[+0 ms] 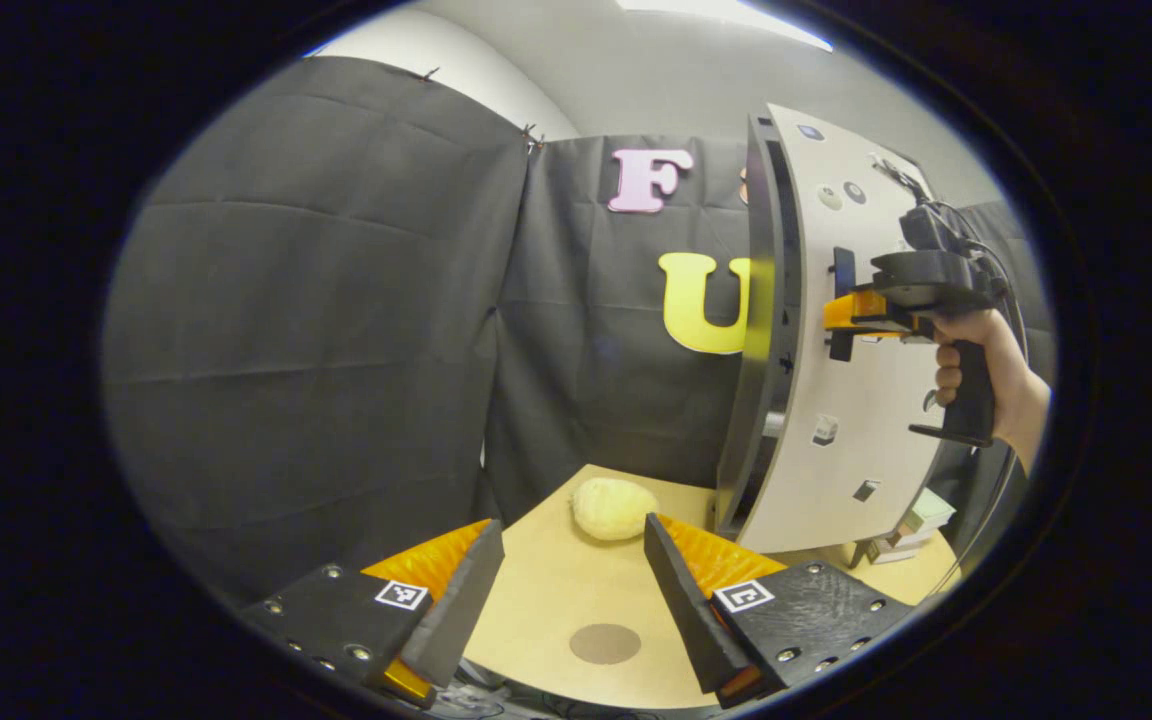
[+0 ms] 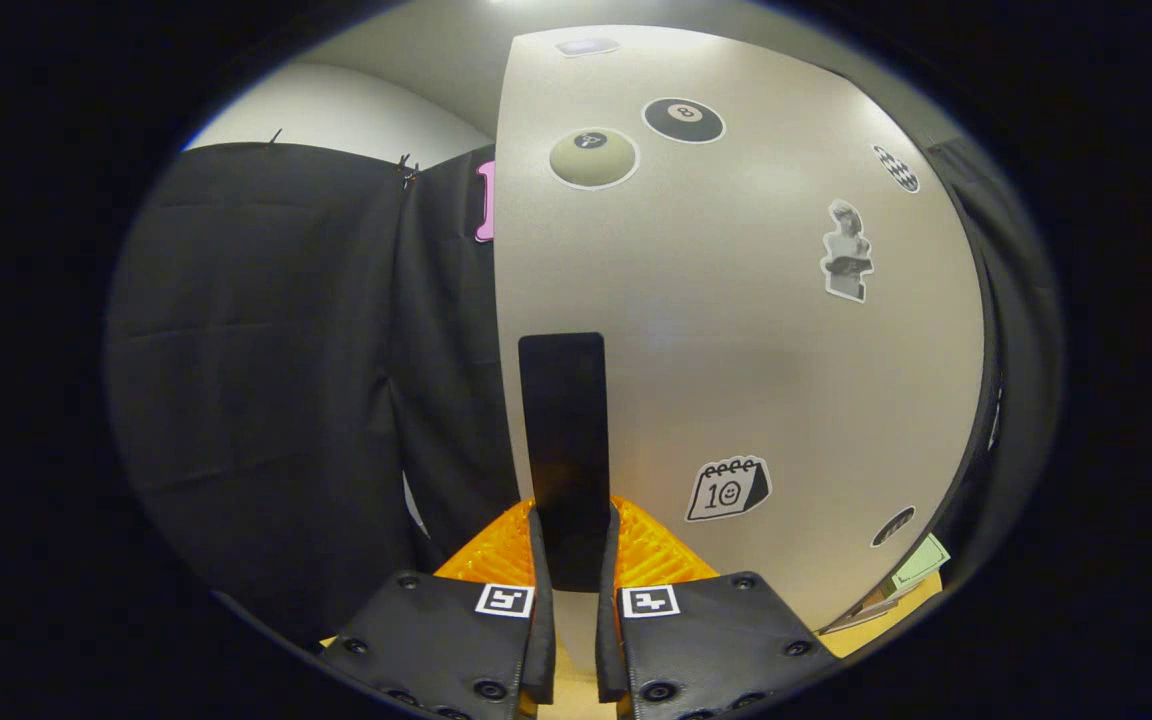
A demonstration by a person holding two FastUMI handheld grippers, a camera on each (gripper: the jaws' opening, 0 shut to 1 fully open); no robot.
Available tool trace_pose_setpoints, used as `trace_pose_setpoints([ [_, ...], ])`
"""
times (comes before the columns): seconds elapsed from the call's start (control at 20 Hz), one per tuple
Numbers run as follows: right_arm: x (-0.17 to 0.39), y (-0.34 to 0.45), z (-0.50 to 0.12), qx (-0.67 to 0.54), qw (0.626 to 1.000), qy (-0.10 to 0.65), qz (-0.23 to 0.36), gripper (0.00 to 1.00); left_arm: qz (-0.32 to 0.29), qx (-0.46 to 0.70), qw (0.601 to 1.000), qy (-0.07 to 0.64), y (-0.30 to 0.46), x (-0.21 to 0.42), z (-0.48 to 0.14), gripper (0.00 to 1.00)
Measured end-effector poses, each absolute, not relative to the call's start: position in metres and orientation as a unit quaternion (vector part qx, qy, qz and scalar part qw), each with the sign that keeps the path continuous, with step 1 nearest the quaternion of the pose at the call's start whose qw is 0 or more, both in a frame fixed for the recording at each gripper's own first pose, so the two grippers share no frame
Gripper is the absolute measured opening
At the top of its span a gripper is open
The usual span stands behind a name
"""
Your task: Open the cabinet door with the right hand, grasp the bottle in the cabinet with the left hand and place it on the coaster, then close the cabinet door with the right hand.
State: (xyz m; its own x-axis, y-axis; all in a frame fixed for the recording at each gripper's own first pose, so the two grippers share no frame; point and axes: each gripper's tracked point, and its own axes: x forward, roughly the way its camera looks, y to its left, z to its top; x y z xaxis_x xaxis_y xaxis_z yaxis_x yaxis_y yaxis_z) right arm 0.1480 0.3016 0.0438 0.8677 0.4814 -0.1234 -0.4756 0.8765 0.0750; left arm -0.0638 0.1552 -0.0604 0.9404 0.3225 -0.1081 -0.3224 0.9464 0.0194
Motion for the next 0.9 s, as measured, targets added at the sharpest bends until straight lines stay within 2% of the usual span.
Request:
trace_pose_setpoints([
  [0.15,0.144,0.292,0.043,0.027,0.96,0.07,0.27,0.18,0.156,-0.008,0.986,0.056,0.152,-0.065,-0.057,0.85],
  [0.2,0.142,0.288,0.042,0.023,0.959,0.068,0.274,0.18,0.152,-0.008,0.987,0.056,0.152,-0.065,-0.056,0.88],
  [0.35,0.133,0.281,0.043,0.015,0.958,0.065,0.28,0.17,0.136,0.004,0.989,0.061,0.151,-0.065,-0.057,0.85],
  [0.4,0.131,0.278,0.043,0.016,0.957,0.064,0.282,0.17,0.131,0.009,0.99,0.061,0.151,-0.066,-0.057,0.88],
  [0.5,0.129,0.274,0.043,0.017,0.957,0.063,0.283,0.17,0.12,0.02,0.991,0.056,0.151,-0.064,-0.054,0.85],
  [0.55,0.127,0.272,0.042,0.016,0.957,0.062,0.283,0.17,0.114,0.023,0.992,0.054,0.15,-0.062,-0.054,0.88],
  [0.65,0.123,0.268,0.042,0.019,0.958,0.06,0.281,0.18,0.102,0.025,0.993,0.052,0.148,-0.061,-0.054,0.85],
  [0.75,0.118,0.262,0.043,0.023,0.958,0.055,0.28,0.18,0.093,0.026,0.994,0.052,0.146,-0.059,-0.052,0.88],
  [0.9,0.114,0.253,0.042,0.029,0.958,0.058,0.279,0.17,0.089,0.025,0.994,0.054,0.143,-0.058,-0.052,0.85],
])
